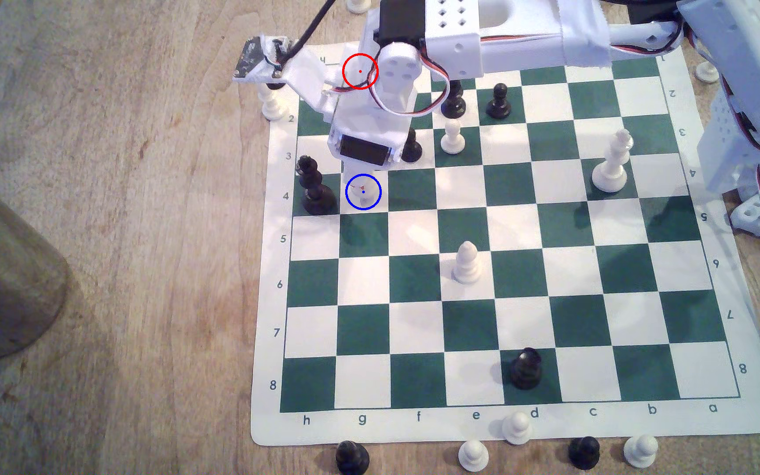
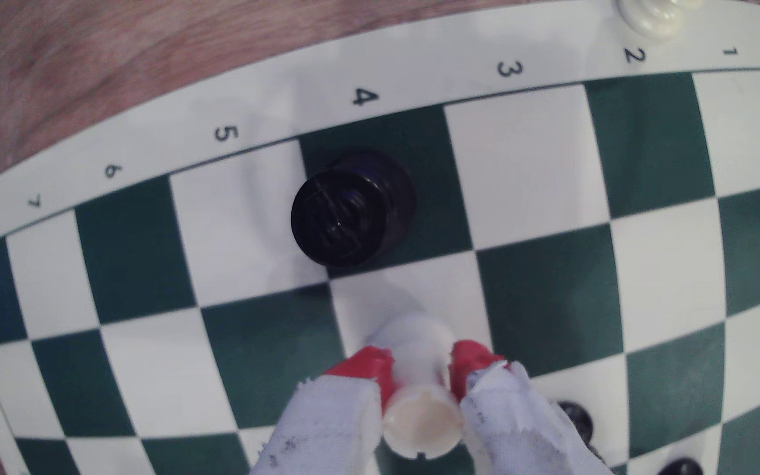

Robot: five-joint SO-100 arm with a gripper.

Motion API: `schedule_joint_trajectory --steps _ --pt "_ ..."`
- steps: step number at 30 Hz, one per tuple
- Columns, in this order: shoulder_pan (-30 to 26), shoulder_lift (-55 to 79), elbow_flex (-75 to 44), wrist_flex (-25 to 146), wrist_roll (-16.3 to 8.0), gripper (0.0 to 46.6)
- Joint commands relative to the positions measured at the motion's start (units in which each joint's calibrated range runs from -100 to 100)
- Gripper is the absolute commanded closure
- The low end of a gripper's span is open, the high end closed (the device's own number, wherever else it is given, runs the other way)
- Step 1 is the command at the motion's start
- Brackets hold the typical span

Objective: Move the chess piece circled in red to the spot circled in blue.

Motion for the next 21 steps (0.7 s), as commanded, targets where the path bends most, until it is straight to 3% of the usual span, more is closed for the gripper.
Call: schedule_joint_trajectory --steps 1,9,14,18,19,21 --pt "0.2 -1.3 -5.8 -0.5 -0.2 45.8" --pt "0.5 -0.1 -6.1 -1.1 -0.6 43.8" --pt "0.7 -0.5 -6.1 -1.0 -0.7 39.1" --pt "0.7 -1.2 -6.0 -0.8 -1.2 32.7" --pt "0.7 -1.9 -5.8 -0.1 -1.7 28.6" --pt "0.7 -2.6 -5.7 -0.1 -1.8 27.3"
